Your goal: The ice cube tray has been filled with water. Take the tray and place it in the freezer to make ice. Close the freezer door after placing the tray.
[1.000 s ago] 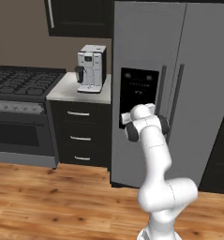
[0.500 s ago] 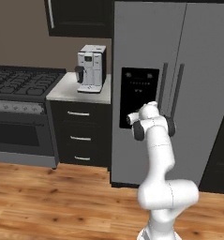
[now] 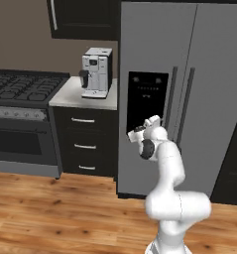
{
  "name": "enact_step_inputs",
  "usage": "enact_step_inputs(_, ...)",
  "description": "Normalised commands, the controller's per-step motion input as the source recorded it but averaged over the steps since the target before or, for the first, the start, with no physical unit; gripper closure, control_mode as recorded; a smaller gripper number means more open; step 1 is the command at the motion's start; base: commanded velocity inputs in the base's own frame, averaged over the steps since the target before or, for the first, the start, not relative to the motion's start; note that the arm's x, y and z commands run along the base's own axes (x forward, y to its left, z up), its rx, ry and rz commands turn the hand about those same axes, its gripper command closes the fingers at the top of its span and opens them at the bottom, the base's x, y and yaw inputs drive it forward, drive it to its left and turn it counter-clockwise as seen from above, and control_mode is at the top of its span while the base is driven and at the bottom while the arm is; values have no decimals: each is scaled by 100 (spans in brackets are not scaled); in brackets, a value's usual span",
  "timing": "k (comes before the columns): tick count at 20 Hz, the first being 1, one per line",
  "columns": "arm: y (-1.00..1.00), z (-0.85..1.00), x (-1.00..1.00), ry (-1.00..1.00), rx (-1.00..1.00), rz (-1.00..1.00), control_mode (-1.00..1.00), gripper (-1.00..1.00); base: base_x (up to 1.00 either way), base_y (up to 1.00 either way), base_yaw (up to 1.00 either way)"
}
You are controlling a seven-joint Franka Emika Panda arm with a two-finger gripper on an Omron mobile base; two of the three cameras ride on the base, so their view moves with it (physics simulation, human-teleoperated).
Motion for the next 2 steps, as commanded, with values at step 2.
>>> enact_step_inputs(2,-69,-23,67,-4,31,62,-100,-100,0,0,0)
